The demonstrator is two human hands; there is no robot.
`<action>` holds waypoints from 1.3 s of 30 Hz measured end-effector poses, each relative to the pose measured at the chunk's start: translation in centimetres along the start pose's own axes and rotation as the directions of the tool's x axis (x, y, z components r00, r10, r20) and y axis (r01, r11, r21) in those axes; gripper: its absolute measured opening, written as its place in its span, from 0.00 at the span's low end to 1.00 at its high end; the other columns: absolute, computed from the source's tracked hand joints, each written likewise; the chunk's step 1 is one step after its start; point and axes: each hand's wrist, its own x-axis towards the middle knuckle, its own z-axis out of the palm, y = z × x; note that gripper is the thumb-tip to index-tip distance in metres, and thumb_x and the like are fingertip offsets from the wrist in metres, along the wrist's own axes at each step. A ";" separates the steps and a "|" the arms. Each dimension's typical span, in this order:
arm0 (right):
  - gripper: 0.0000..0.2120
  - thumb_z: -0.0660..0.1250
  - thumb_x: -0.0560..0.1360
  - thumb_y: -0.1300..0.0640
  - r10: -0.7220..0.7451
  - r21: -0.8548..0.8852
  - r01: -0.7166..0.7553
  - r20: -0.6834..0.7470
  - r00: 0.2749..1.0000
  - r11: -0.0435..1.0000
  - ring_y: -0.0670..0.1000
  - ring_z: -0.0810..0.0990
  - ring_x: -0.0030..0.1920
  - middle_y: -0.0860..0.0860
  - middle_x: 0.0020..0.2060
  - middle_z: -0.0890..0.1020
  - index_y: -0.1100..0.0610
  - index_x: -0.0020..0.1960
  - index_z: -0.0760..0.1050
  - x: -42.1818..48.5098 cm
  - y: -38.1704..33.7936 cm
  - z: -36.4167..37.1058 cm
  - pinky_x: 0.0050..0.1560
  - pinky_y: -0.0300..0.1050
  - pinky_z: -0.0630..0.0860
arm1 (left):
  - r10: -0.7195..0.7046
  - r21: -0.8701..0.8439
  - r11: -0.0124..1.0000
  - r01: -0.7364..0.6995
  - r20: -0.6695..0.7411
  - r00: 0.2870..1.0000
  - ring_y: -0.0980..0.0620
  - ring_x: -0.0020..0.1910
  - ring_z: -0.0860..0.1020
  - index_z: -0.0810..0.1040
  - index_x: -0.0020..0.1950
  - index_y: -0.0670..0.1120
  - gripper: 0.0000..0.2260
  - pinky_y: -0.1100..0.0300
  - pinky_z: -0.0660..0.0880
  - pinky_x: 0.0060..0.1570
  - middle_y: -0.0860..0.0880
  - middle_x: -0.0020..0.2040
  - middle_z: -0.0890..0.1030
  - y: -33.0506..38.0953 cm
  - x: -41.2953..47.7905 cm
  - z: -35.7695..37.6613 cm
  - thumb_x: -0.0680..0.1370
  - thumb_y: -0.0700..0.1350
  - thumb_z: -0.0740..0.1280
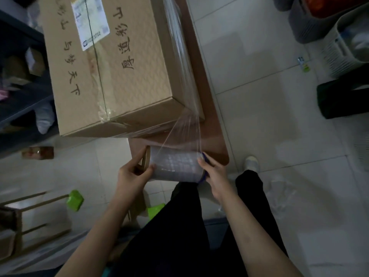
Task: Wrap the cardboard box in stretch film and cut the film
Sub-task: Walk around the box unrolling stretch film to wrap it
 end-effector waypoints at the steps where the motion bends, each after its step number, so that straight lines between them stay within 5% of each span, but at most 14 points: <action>1: 0.12 0.72 0.72 0.59 -0.009 0.013 0.009 -0.022 1.000 1.000 0.44 0.84 0.46 0.48 0.48 0.84 0.49 0.54 0.79 0.3 0.6 0.6 0.46 0.40 0.80 | 0.022 0.001 1.000 -0.023 0.013 1.000 0.62 0.25 0.69 0.71 0.69 0.50 0.23 0.71 0.68 0.28 0.55 0.27 0.72 -0.2 0.7 -0.4 0.74 0.41 0.70; 4: 0.10 0.71 0.72 0.57 -0.056 0.058 0.061 -0.078 0.995 0.996 0.45 0.84 0.45 0.48 0.47 0.85 0.49 0.52 0.79 1.3 2.5 3.0 0.44 0.40 0.80 | 0.111 0.004 0.994 -0.112 0.078 0.991 0.66 0.24 0.69 0.71 0.69 0.47 0.24 0.76 0.65 0.29 0.52 0.30 0.73 -0.6 2.6 -2.1 0.74 0.37 0.69; 5: 0.11 0.71 0.72 0.57 -0.075 0.075 0.081 -0.091 0.993 0.994 0.46 0.84 0.46 0.48 0.47 0.84 0.50 0.54 0.79 1.7 3.2 3.9 0.47 0.42 0.79 | 0.145 0.007 0.989 -0.147 0.108 0.984 0.68 0.26 0.70 0.70 0.70 0.46 0.24 0.77 0.66 0.31 0.36 0.41 0.81 -0.8 3.2 -2.9 0.74 0.35 0.69; 6: 0.11 0.70 0.72 0.58 -0.093 0.096 0.103 -0.104 0.990 0.990 0.47 0.83 0.48 0.49 0.47 0.84 0.50 0.55 0.79 1.8 4.0 4.9 0.51 0.45 0.79 | 0.186 0.018 0.982 -0.190 0.137 0.973 0.70 0.30 0.73 0.70 0.70 0.46 0.25 0.77 0.68 0.34 0.37 0.57 0.74 -1.1 3.8 -3.8 0.74 0.35 0.69; 7: 0.11 0.70 0.73 0.58 -0.111 0.125 0.125 -0.117 0.987 0.984 0.48 0.82 0.50 0.50 0.48 0.84 0.50 0.54 0.79 2.0 4.7 5.9 0.54 0.47 0.78 | 0.232 0.037 0.970 -0.242 0.168 0.958 0.70 0.38 0.76 0.70 0.70 0.47 0.26 0.76 0.70 0.38 0.34 0.57 0.76 -1.6 4.5 -4.7 0.73 0.34 0.70; 10: 0.13 0.69 0.73 0.57 -0.160 0.196 0.186 -0.139 0.977 0.963 0.52 0.81 0.55 0.54 0.54 0.83 0.54 0.57 0.79 2.1 7.5 8.0 0.59 0.49 0.76 | 0.319 0.054 0.937 -0.345 0.268 0.909 0.59 0.58 0.78 0.69 0.70 0.49 0.28 0.68 0.75 0.53 0.52 0.63 0.78 -2.8 6.1 -7.1 0.72 0.35 0.71; 15: 0.21 0.69 0.73 0.58 -0.223 0.257 0.266 -0.184 0.957 0.929 0.52 0.80 0.58 0.55 0.58 0.82 0.58 0.66 0.74 1.9 10.8 9.0 0.55 0.43 0.78 | 0.372 0.083 0.901 -0.426 0.358 0.856 0.57 0.48 0.78 0.69 0.70 0.55 0.28 0.59 0.75 0.51 0.48 0.60 0.80 -4.3 7.4 -8.7 0.73 0.38 0.70; 19: 0.24 0.73 0.70 0.56 -0.265 0.257 0.315 -0.212 0.941 0.914 0.53 0.80 0.59 0.53 0.58 0.82 0.55 0.66 0.74 1.3 13.7 9.2 0.58 0.49 0.76 | 0.366 0.112 0.896 -0.429 0.358 0.859 0.68 0.31 0.70 0.69 0.70 0.50 0.26 0.75 0.68 0.36 0.35 0.53 0.79 -5.7 6.9 -9.2 0.74 0.37 0.69; 21: 0.25 0.73 0.70 0.56 -0.294 0.276 0.347 -0.216 0.931 0.897 0.53 0.80 0.60 0.52 0.59 0.82 0.54 0.66 0.74 1.0 15.1 9.5 0.61 0.50 0.75 | 0.356 0.094 0.907 -0.410 0.347 0.868 0.63 0.26 0.67 0.70 0.70 0.51 0.25 0.74 0.65 0.32 0.48 0.31 0.79 -6.9 6.9 -9.6 0.75 0.39 0.69; 23: 0.22 0.72 0.71 0.56 -0.322 0.274 0.376 -0.224 0.920 0.885 0.51 0.80 0.59 0.51 0.58 0.82 0.52 0.65 0.75 0.7 16.2 10.2 0.61 0.50 0.75 | 0.355 0.086 0.910 -0.406 0.345 0.869 0.60 0.24 0.64 0.69 0.70 0.51 0.23 0.73 0.63 0.29 0.57 0.22 0.68 -8.0 7.2 -10.3 0.76 0.40 0.68; 26: 0.13 0.70 0.72 0.59 -0.373 0.276 0.434 -0.248 0.894 0.857 0.48 0.81 0.56 0.47 0.52 0.84 0.45 0.54 0.80 0.2 17.7 11.7 0.57 0.46 0.77 | 0.382 0.086 0.896 -0.436 0.350 0.855 0.59 0.24 0.62 0.70 0.70 0.52 0.23 0.72 0.62 0.28 0.58 0.20 0.65 -9.2 7.7 -11.3 0.76 0.41 0.68; 29: 0.15 0.69 0.73 0.62 -0.392 0.295 0.476 -0.302 0.869 0.829 0.46 0.82 0.53 0.43 0.48 0.85 0.43 0.52 0.79 0.1 18.7 13.4 0.55 0.43 0.78 | 0.405 0.072 0.881 -0.467 0.393 0.825 0.59 0.25 0.62 0.70 0.70 0.53 0.24 0.71 0.62 0.29 0.57 0.22 0.64 -9.6 8.5 -12.9 0.75 0.40 0.69; 34: 0.20 0.69 0.73 0.62 -0.401 0.337 0.541 -0.405 0.822 0.770 0.45 0.82 0.51 0.45 0.51 0.83 0.51 0.64 0.74 1.6 21.4 17.7 0.52 0.40 0.78 | 0.430 0.082 0.825 -0.559 0.551 0.715 0.64 0.24 0.69 0.66 0.68 0.55 0.27 0.75 0.65 0.30 0.59 0.22 0.72 -10.4 11.5 -16.2 0.74 0.36 0.69; 39: 0.23 0.68 0.74 0.62 -0.369 0.440 0.597 -0.501 0.783 0.670 0.46 0.82 0.52 0.48 0.54 0.82 0.57 0.68 0.71 4.5 25.4 24.1 0.52 0.41 0.77 | 0.454 0.005 0.794 -0.608 0.661 0.598 0.63 0.24 0.67 0.68 0.70 0.47 0.26 0.75 0.64 0.30 0.59 0.22 0.69 -11.2 16.5 -20.5 0.73 0.35 0.69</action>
